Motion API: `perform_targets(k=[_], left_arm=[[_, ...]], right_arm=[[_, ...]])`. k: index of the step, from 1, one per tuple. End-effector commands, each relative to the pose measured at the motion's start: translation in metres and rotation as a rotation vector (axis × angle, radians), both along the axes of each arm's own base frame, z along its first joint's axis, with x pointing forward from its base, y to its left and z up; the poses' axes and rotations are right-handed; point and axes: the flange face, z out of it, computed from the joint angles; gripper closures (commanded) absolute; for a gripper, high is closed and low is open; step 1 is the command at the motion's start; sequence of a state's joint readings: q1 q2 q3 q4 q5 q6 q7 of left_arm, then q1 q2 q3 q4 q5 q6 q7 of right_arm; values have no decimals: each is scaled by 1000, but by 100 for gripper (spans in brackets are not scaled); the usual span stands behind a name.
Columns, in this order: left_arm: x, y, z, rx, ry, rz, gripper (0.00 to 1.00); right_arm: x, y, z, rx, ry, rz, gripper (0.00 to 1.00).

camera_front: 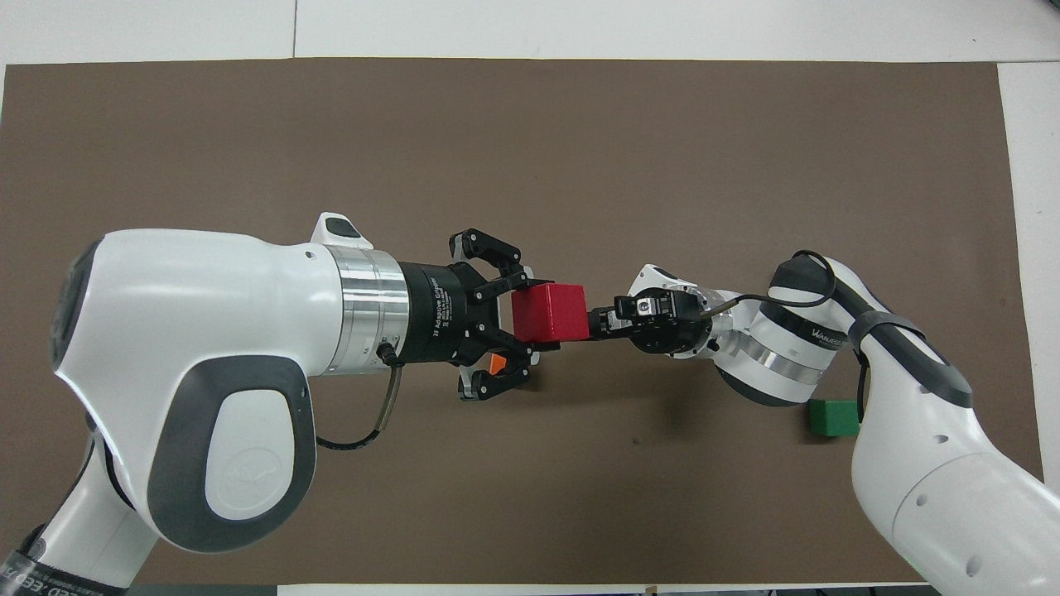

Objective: Transfer red block to right arm and stack on blue block

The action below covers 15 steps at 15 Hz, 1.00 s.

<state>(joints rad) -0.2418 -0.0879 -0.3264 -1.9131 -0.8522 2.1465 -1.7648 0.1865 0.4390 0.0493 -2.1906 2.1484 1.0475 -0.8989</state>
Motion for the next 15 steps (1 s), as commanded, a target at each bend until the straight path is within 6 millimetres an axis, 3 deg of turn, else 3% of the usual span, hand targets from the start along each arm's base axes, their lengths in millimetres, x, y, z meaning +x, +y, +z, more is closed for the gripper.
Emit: perform_targets(k=[1,4,7,9,10,11,12,15], left_arm=[[-12,6,-7,-10,-13,58,100],[-17,3,-18,-6,-32,117,100],[-16,2,-16,-13,-25,153,100],[-16,3,-17,-12,-21,161,100],[-16,3,-17,-12,-20,162,100],[-16,2,-17,-12,-19,161,100],[-16,3,-16,-13,-22,160,100],[-16,4,-18,-10,-19,160,100]], right_arm=[[10,12,13,61,-9,-26,0],[11,25,16,54,-12,-17,0],[11,26,18,53,-16,-17,0],[12,24,17,50,-16,-19,20],[12,24,17,46,-14,-20,35],[13,23,16,39,-14,-21,83],[14,24,17,36,-18,-20,100],[14,26,19,37,-23,-22,100]])
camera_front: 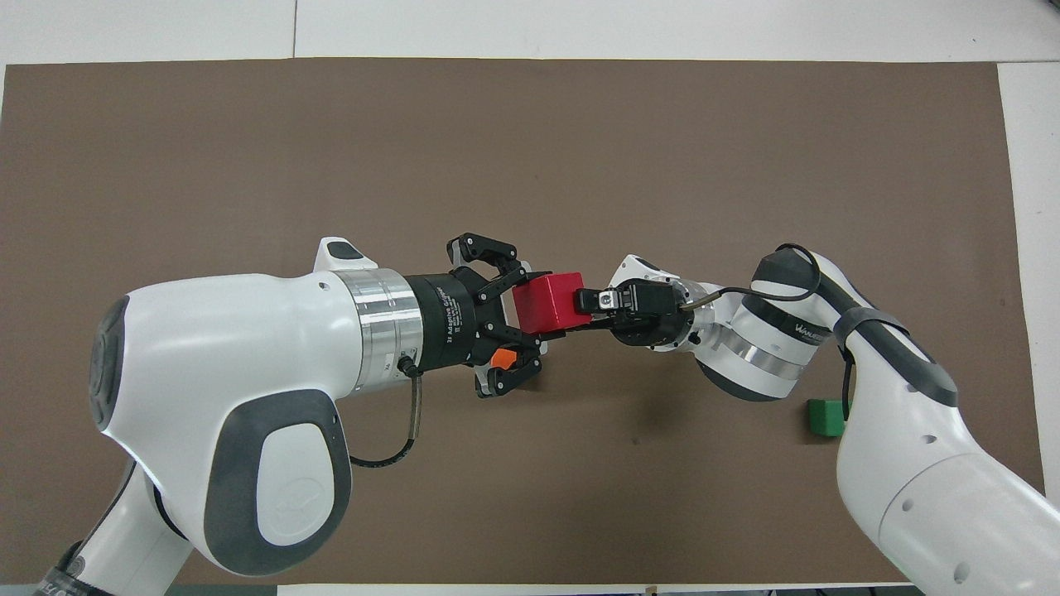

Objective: Transfer red block to right arm and stack on blue block

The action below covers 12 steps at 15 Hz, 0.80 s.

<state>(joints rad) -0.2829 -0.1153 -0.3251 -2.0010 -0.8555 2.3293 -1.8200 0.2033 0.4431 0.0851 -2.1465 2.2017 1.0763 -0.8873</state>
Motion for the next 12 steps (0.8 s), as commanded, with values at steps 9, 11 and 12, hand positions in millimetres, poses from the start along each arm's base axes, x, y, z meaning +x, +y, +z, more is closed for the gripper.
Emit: perform_targets(k=[9,11,12], left_arm=[[11,35,0,0,23,61,0],[32,68,2,32,-2,96,0],[40,83,1,73,-27,82,0]], right_arm=[[14,-5,18,-2,-22,-26,100],[17,-15,32,-63,-12,-20,100],[20,-27,38,-131,-23,-18,100]])
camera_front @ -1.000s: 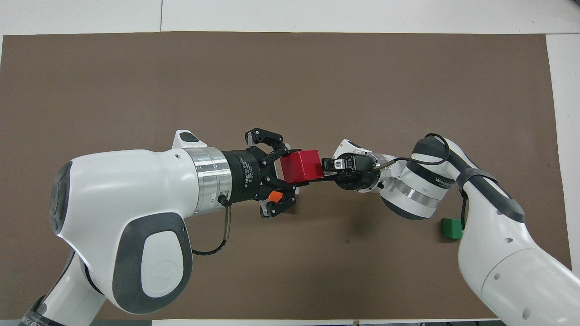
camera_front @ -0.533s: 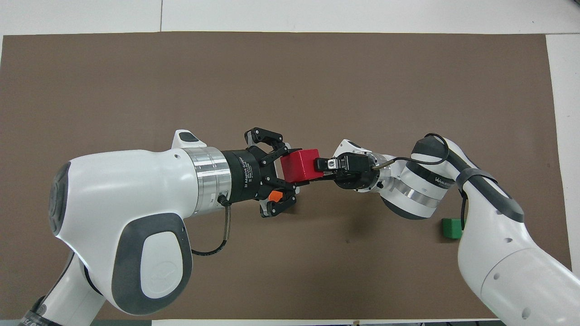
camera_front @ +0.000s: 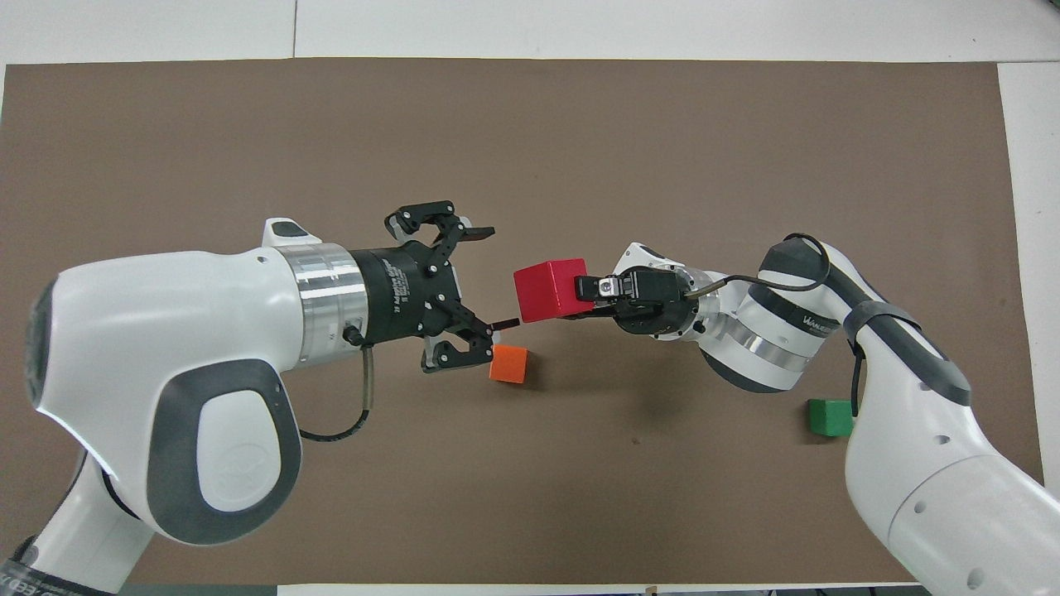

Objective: Transfer red block to right arm and stack on blue block
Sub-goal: 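Open the left gripper and withdraw it while the right gripper pulls back, then carry the red cube with the right gripper above the blue cube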

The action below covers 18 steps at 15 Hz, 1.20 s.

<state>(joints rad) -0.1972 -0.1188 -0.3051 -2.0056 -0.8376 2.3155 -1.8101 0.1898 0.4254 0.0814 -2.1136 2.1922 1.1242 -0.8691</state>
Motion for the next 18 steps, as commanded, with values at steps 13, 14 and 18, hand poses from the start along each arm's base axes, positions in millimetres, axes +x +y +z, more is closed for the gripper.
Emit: perform_targets(k=[13,14,18], left_arm=[[59,258,-9,668,-336,-635,0],[60,264,-7,725,-339,-722,0],[65,272,3,787,-392,-1065,0]], right_arm=[[-6,-159,166,-1066,-152,78,100],[-10,-167,173,-1154,-185,95,100],[-15,-195,186,-1523,-285,111,100]])
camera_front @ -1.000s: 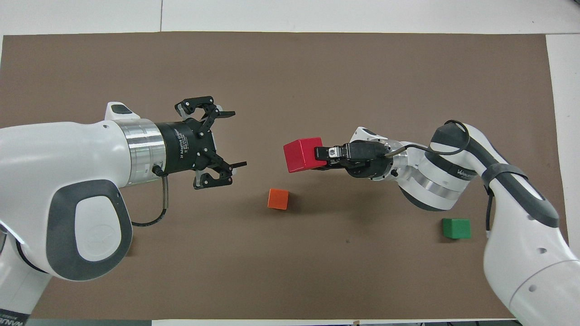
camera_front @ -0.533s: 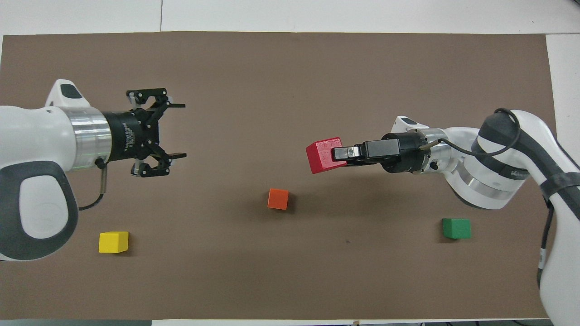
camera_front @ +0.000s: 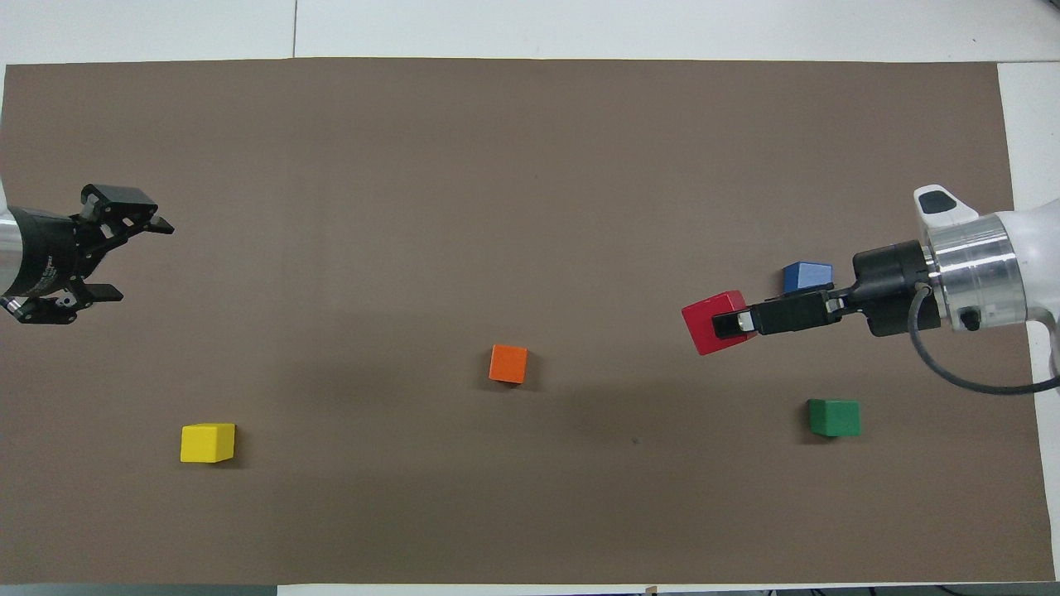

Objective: Transfer red block to right arm and stack on blue block
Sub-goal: 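Carry the red cube with the right gripper above the blue cube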

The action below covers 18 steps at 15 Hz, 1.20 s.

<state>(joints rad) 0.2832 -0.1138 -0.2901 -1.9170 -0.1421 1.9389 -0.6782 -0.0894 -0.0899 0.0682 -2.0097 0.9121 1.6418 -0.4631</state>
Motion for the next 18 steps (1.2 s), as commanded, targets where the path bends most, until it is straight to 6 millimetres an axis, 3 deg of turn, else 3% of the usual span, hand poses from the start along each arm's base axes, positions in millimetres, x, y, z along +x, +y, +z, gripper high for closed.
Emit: perform_targets(k=[1,4,7,9,11,14,18], left_arm=[[9,3,10,74,62,-219,0],[15,5,16,147,116,-437,0],[38,-6,21,153,149,-484,0],[47,-3,37,165,168,-477,0],[31,2,42,153,214,-472,0],[3,4,31,151,246,-562,0],[0,3,27,151,251,-575,0]], right_arm=[[-1,-13,20,-240,-48,-15,100],[4,-29,31,-518,-64,-6,100],[8,-48,25,-728,-80,-35,100],[16,-49,24,-839,-102,-119,100],[22,-34,7,-928,-84,-196,100],[39,-39,-27,-998,-93,-221,100],[50,-47,-72,-1000,-153,-236,100]])
